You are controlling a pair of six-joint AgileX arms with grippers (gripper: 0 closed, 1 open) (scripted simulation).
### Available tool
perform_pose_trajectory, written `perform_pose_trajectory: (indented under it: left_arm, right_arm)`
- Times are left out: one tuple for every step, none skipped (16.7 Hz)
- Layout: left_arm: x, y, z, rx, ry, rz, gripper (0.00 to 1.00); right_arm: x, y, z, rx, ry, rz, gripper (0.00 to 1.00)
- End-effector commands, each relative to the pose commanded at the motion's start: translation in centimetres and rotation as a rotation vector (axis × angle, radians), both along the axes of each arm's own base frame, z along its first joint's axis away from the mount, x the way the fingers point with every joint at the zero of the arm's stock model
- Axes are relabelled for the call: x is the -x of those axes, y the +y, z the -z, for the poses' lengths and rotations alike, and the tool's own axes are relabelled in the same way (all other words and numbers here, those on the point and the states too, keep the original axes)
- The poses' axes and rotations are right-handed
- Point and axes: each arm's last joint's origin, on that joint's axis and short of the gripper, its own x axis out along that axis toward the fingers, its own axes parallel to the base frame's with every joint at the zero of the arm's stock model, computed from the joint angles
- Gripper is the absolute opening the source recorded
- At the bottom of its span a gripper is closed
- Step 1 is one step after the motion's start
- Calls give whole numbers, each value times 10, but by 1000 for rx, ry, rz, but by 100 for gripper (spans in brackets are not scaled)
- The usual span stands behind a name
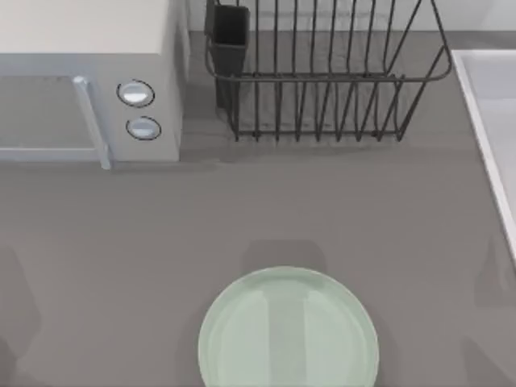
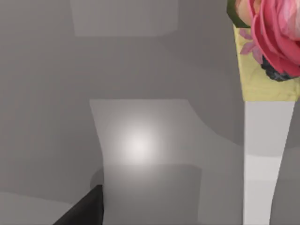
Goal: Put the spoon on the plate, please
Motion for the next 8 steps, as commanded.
perform_pose_trajectory:
  left_arm:
    - [0,0,0,0,0,0,55]
    - [0,0,0,0,0,0,47]
    - [0,0,0,0,0,0,40]
    - [0,0,0,0,0,0,32]
    - [0,0,0,0,0,0,25]
    - [0,0,0,0,0,0,17]
    - [0,0,0,0,0,0,10]
    - [0,0,0,0,0,0,2]
  right_arm:
    - [0,0,0,0,0,0,100]
    - [0,0,0,0,0,0,100]
    - [0,0,0,0,0,0,100]
    - [0,0,0,0,0,0,100]
    - [0,0,0,0,0,0,100]
    - [0,0,0,0,0,0,100]
    - [0,0,0,0,0,0,100]
    - [0,0,0,0,0,0,100]
